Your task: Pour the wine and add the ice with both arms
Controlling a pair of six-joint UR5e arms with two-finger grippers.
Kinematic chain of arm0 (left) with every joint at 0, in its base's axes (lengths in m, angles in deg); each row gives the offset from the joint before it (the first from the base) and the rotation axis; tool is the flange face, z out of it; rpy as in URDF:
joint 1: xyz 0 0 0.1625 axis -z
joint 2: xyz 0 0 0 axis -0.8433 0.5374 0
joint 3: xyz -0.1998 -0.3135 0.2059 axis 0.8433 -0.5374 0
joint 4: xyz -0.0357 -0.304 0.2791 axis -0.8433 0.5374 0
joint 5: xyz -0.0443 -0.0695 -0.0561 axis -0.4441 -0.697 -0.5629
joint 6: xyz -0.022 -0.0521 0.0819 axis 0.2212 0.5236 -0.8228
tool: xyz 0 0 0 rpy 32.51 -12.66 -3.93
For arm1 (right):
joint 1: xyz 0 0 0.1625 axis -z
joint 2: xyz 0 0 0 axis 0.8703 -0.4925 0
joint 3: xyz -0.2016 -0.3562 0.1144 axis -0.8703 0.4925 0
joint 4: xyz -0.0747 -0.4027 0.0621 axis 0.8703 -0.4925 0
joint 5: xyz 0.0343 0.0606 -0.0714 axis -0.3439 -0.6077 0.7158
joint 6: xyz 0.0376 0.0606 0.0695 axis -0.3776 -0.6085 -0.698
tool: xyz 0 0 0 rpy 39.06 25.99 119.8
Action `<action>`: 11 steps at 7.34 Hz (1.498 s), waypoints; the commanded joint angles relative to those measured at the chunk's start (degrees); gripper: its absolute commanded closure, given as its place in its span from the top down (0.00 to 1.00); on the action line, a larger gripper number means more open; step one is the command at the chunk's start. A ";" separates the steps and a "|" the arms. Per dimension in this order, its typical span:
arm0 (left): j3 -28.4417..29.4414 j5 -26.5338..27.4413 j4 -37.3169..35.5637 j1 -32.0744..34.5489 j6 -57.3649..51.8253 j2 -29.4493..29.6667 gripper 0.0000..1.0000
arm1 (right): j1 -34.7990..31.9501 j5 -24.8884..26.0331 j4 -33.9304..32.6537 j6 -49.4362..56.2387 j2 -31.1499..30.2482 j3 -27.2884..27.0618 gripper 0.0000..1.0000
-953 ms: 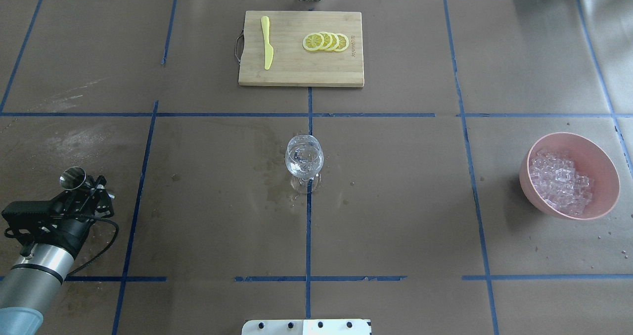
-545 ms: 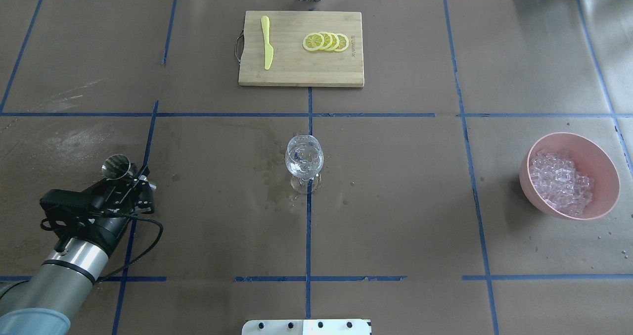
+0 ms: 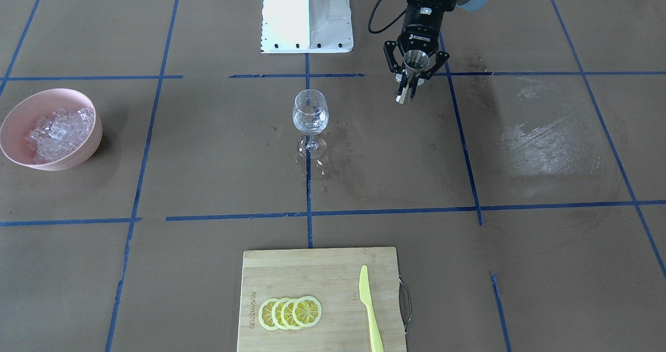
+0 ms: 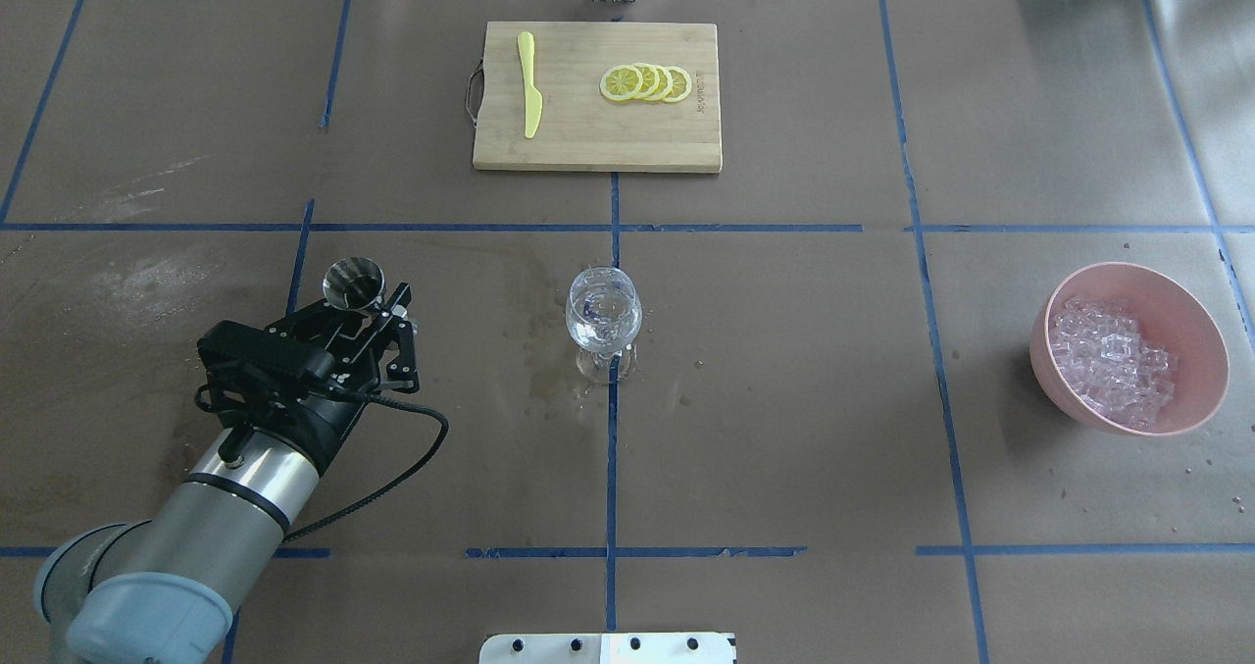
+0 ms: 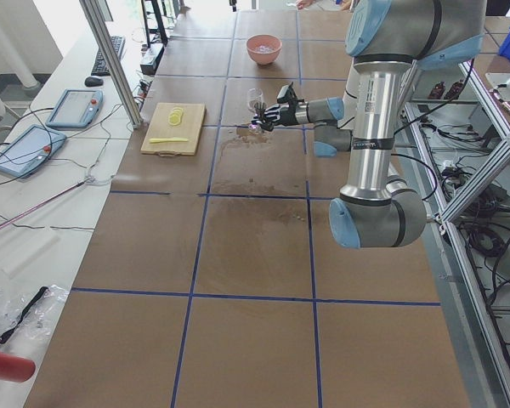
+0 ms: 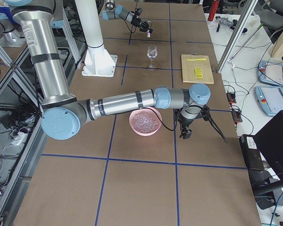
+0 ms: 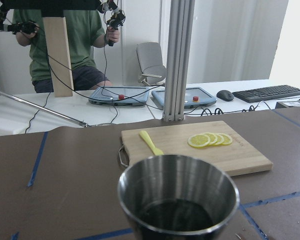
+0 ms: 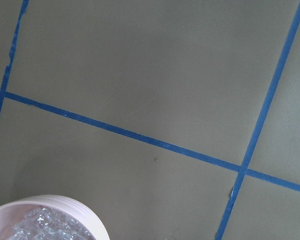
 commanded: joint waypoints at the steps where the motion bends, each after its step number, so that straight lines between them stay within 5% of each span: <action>1: 0.39 -1.50 -0.08 2.06 -12.99 7.23 0.00 | 0.00 0.08 0.07 0.08 -0.49 -0.05 1.00; 3: 0.57 -2.64 -0.69 2.24 -13.33 8.66 0.00 | 0.09 0.17 0.07 0.08 -0.49 0.04 1.00; 4: 0.48 -4.21 -5.57 2.41 -14.02 8.67 0.00 | 0.00 0.17 0.07 0.08 -0.49 0.13 1.00; 6: 0.39 -15.50 -23.82 4.69 -19.00 14.26 0.00 | 0.00 0.17 0.07 0.16 -0.49 0.13 1.00; 9: -0.14 -25.11 -33.17 8.20 -29.21 16.64 0.00 | 0.00 0.26 0.16 0.08 -0.58 -0.31 1.00; 11: -0.22 -26.82 -41.61 8.30 -35.00 19.99 0.00 | 0.00 0.26 0.16 0.08 -0.49 -0.31 1.00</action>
